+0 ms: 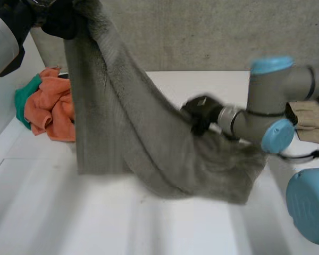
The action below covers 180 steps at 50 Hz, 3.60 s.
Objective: Fold the laundry.
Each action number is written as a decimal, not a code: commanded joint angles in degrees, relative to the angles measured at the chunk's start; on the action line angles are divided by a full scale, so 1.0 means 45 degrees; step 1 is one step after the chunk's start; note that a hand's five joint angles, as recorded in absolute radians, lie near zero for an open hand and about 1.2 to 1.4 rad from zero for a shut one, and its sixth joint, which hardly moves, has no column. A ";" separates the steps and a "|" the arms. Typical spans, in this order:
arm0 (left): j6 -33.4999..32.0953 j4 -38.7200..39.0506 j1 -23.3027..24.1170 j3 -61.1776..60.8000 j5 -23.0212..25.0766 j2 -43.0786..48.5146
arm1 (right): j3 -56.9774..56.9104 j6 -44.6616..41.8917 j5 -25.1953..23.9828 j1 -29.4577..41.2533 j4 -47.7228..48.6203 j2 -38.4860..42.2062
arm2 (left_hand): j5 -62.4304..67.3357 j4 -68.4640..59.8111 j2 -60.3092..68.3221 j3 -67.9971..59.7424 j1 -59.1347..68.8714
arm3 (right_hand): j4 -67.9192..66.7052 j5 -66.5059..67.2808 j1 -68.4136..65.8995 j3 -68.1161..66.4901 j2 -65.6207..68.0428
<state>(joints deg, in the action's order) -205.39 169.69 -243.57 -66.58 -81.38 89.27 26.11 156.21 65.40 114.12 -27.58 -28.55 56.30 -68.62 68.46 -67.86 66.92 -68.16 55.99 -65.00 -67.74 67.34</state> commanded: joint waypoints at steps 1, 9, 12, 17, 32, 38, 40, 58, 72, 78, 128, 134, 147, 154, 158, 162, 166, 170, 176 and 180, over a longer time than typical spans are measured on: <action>0.0056 0.0765 -0.0930 0.1082 -0.0273 0.1388 | -0.1705 0.1613 0.4566 -0.0828 0.4227 -0.2984 | 0.3045 -0.2529 0.2565 -0.2698 0.2906 | -0.2630 0.3114 -0.3332 -0.2724 0.2814; 0.0427 0.2134 -0.1165 0.1828 -0.2168 0.2875 | 0.2980 0.1497 0.4295 -0.1571 0.6265 -0.6973 | 0.3045 -0.2529 0.2565 -0.2698 0.2906 | -0.2630 0.3114 -0.3332 -0.2724 0.2814; 0.0621 0.2232 -0.1107 0.1439 -0.2365 0.3207 | 0.5493 0.1439 0.3692 -0.1707 0.6675 -0.8026 | 0.3045 -0.2529 0.2565 -0.2698 0.2906 | -0.2630 0.3114 -0.3332 -0.2724 0.2814; 0.0779 0.2310 -0.0931 0.0170 -0.2034 0.3443 | 0.8880 0.1107 0.2421 -0.1884 0.7262 -0.8695 | 0.3045 -0.2529 0.2565 -0.2698 0.2906 | -0.2630 0.3114 -0.3332 -0.2724 0.2814; -0.0295 0.4420 -0.1575 -0.3446 -0.1447 0.4282 | 1.1776 -0.0260 0.2086 -0.1669 0.8709 -0.5395 | 0.3045 -0.2529 0.2565 -0.2698 0.2906 | 0.1693 -0.1210 0.0991 0.1600 -0.1510; -0.0140 0.4264 -0.1887 -0.3738 -0.1311 0.4263 | 1.1035 -0.0184 0.2575 -0.1786 0.6605 -0.5801 | 0.3045 -0.2529 0.2565 -0.2698 0.2906 | 0.9403 -0.8919 0.8701 0.9310 -0.9220; -0.0081 0.4244 -0.1965 -0.3836 -0.1233 0.4224 | 1.0780 0.0070 0.2517 -0.1922 0.5919 -0.6115 | 0.3045 -0.2529 0.2565 -0.2698 0.2906 | 0.9709 -0.9226 0.9007 0.9616 -0.9526; 0.0974 0.4166 -0.2240 -0.4247 -0.0666 0.3697 | 0.9177 0.0249 0.0856 -0.4461 0.0603 -0.5805 | 0.3045 -0.2529 0.2565 -0.2698 0.2906 | 0.8065 -0.7582 0.7363 0.7972 -0.7882; 0.1032 0.3971 -0.2318 -0.3934 -0.0549 0.3618 | 1.1149 -0.2371 -0.0120 -0.5185 0.3744 -0.4984 | 0.3045 -0.2529 0.2565 -0.2698 0.2906 | 0.8177 -0.7694 0.7476 0.8084 -0.7994; 0.1032 0.3971 -0.2318 -0.3934 -0.0549 0.3618 | 1.1385 -0.1785 -0.0139 -0.5145 0.5152 -0.4750 | 0.3045 -0.2529 0.2565 -0.2698 0.2906 | 0.7693 -0.7210 0.6991 0.7600 -0.7510; -0.3165 -0.5382 -0.1869 -0.5029 -0.0314 0.2563 | 1.1932 -1.1605 0.0973 -0.6747 -0.5918 -0.8559 | 0.3045 -0.2529 0.2565 -0.2698 0.2906 | -0.2630 0.3114 -0.3332 -0.2724 0.2814; -0.3284 -0.4178 -0.1557 -0.3315 -0.0684 0.4122 | 1.0803 -1.0422 0.1071 -0.5988 -0.4851 -0.7584 | 0.3045 -0.2529 0.2565 -0.2698 0.2906 | -0.2630 0.3114 -0.3332 -0.2724 0.2814; -0.2134 0.0957 -0.1204 0.5202 -0.2306 0.6431 | 0.4960 -0.3138 0.2065 -0.4930 0.3758 -0.7093 | 0.3045 -0.2529 0.2565 -0.2698 0.2906 | -0.2630 0.3114 -0.3332 -0.2724 0.2814; -0.0198 0.4674 -0.1263 0.6300 -0.2464 0.6060 | 0.6304 0.0421 0.2732 -0.5047 1.0403 -0.8538 | 0.3045 -0.2529 0.2565 -0.2698 0.2906 | -0.2630 0.3114 -0.3332 -0.2724 0.2814; -0.0432 0.3622 -0.1146 0.6203 -0.2229 0.6157 | 0.6911 0.0677 0.2127 -0.5068 1.0974 -0.8734 | 0.3045 -0.2529 0.2565 -0.2698 0.2906 | -0.2630 0.3114 -0.3332 -0.2724 0.2814; -0.0491 0.2683 -0.1224 0.5716 -0.2520 0.6275 | 0.6970 0.0696 0.1365 -0.5028 1.0156 -0.8442 | 0.3045 -0.2529 0.2565 -0.2698 0.2906 | -0.2630 0.3114 -0.3332 -0.2724 0.2814; -0.0491 0.2350 -0.1458 0.4623 -0.2892 0.6314 | 0.6932 0.0677 0.1091 -0.5048 0.9276 -0.7837 | 0.3045 -0.2529 0.2565 -0.2698 0.2906 | -0.2630 0.3114 -0.3332 -0.2724 0.2814; -0.0452 0.2486 -0.1536 0.3256 -0.2932 0.6430 | 0.7087 0.0599 0.0896 -0.5048 0.8456 -0.7095 | 0.3045 -0.2529 0.2565 -0.2698 0.2906 | -0.2630 0.3114 -0.3332 -0.2724 0.2814; -0.0510 0.2798 -0.1322 0.1091 -0.2171 0.6801 | 0.7730 -0.0335 0.0310 -0.5165 0.6915 -0.5632 | 0.3045 -0.2529 0.2565 -0.2698 0.2906 | -0.2630 0.3114 -0.3332 -0.2724 0.2814; -0.0588 0.2721 -0.1360 -0.0218 -0.1897 0.6900 | 0.8316 -0.1623 0.0231 -0.5242 0.5647 -0.5161 | 0.3045 -0.2529 0.2565 -0.2698 0.2906 | -0.2630 0.3114 -0.3332 -0.2724 0.2814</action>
<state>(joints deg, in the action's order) -207.65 181.64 -250.01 -58.71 -92.33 119.29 59.93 156.31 67.52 91.12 5.54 -55.94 56.30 -68.65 68.52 -67.86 66.92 -68.62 58.36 -64.24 -68.15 67.30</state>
